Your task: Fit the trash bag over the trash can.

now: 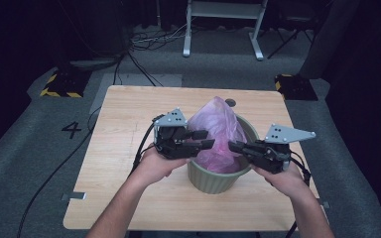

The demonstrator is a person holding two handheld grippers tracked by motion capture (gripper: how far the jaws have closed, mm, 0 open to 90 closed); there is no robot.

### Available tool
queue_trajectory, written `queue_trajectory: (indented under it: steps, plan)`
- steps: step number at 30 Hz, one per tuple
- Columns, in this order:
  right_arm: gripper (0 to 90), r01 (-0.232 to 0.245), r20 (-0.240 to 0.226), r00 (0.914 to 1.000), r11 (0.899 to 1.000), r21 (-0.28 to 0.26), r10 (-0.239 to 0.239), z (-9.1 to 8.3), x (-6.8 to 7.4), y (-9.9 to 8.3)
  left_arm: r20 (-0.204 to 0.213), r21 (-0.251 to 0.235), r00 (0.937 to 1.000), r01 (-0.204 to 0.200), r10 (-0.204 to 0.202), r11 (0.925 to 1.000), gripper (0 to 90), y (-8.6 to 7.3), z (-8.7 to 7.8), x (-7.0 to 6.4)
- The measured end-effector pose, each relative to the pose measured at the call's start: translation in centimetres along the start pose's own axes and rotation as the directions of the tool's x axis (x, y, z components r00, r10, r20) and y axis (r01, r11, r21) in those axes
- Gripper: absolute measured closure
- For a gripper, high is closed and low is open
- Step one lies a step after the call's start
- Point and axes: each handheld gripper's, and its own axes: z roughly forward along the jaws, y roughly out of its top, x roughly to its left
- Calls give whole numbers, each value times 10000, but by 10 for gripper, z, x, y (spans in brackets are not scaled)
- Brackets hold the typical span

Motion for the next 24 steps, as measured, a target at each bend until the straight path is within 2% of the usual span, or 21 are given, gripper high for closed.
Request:
queue_trajectory:
  steps: [5, 10, 11, 14, 16, 20, 22, 24]
  plan:
    - [878, 334, -32, 9994, 9988, 359, -333, 10, 7, 1, 5, -286, 9996, 273, -273, 9992, 593, 6, 7, 0]
    - [872, 385, -104, 9992, 9978, 540, -380, 15, 9, 1, -175, -289, 9994, 288, -293, 9992, 597, 10, 11, 0]
    - [872, 399, -105, 9992, 9975, 584, -394, 16, 9, 1, -350, -250, 9992, 178, -187, 9995, 597, 11, 12, -1]
    - [869, 409, -94, 9991, 9972, 626, -404, 17, 9, 1, -477, -283, 9989, 16, -30, 9996, 599, 13, 12, -2]
    - [866, 413, -100, 9991, 9972, 623, -408, 17, 9, 2, -676, -267, 9975, -227, 209, 9994, 599, 15, 12, -4]
    - [863, 396, -119, 9992, 9970, 671, -389, 19, 9, 2, -736, -274, 9962, -490, 468, 9984, 601, 17, 14, -8]
    - [861, 368, -126, 9993, 9970, 687, -360, 20, 9, 1, -848, -232, 9936, -767, 745, 9968, 611, 19, 16, -10]
    - [860, 357, -125, 9993, 9969, 701, -349, 21, 9, 1, -717, -223, 9945, -781, 763, 9967, 611, 21, 17, -11]
